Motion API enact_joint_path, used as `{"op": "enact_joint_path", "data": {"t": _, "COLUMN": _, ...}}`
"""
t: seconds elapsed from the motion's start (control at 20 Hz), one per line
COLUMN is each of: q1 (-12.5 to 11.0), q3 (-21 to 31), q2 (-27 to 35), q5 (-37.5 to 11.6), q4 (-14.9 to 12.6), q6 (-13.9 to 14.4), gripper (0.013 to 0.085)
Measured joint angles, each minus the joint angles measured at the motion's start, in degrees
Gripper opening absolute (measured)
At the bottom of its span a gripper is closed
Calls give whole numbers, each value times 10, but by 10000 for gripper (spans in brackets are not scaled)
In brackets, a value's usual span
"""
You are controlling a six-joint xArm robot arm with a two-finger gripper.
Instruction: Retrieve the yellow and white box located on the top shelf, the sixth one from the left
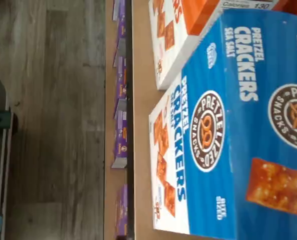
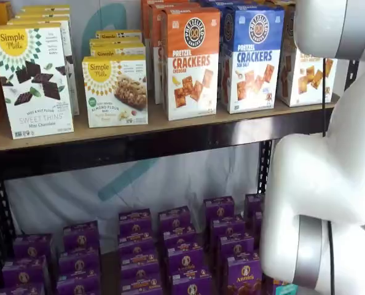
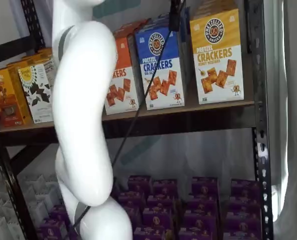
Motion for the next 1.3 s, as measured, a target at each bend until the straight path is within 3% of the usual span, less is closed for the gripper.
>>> {"op": "enact_joint_path", "data": {"t": 0.6, "q1": -12, "q3": 39, "q2": 3, "q5": -79, "q4": 36, "q6": -11, "gripper": 850}}
{"op": "enact_joint_path", "data": {"t": 1.3, "q1": -16, "q3": 56, "q2": 11, "q5": -137, "q4": -8, "q6": -54, "gripper": 850}}
